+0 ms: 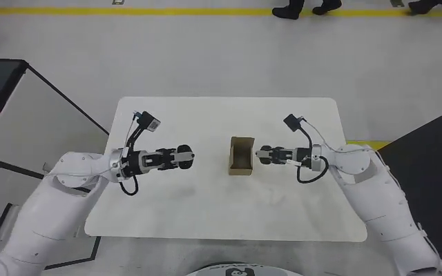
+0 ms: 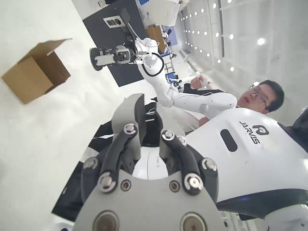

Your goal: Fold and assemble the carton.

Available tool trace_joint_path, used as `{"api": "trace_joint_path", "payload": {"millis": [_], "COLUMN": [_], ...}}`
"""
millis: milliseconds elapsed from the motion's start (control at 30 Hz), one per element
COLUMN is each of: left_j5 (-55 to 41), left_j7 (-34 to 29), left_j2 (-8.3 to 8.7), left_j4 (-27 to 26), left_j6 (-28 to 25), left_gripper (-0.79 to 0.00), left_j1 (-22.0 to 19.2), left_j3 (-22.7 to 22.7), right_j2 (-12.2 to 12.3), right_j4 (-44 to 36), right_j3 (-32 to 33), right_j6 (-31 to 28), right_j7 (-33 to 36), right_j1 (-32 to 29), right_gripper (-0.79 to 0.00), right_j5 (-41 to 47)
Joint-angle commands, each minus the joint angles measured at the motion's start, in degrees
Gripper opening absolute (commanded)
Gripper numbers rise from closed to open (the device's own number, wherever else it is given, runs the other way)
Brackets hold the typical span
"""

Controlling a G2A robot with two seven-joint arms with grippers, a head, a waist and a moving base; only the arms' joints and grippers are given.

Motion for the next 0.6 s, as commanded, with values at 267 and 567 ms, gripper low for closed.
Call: {"api": "trace_joint_path", "payload": {"millis": [267, 567], "left_j5": [1.7, 2.9], "left_j7": [1.7, 3.2], "left_j2": [-3.79, -4.09], "left_j4": [7.7, 9.0], "left_j6": [1.0, 2.0], "left_gripper": [-0.785, -0.785], "left_j1": [-9.0, -8.5], "left_j3": [13.4, 14.4], "right_j2": [-0.3, -0.5], "right_j4": [4.7, 5.4], "right_j3": [-0.2, -0.8], "right_j6": [-1.3, -0.9], "right_j7": [-0.9, -2.8], "right_j1": [-0.2, -0.6], "right_gripper": [-0.785, -0.785], "right_j5": [4.6, 4.5]}}
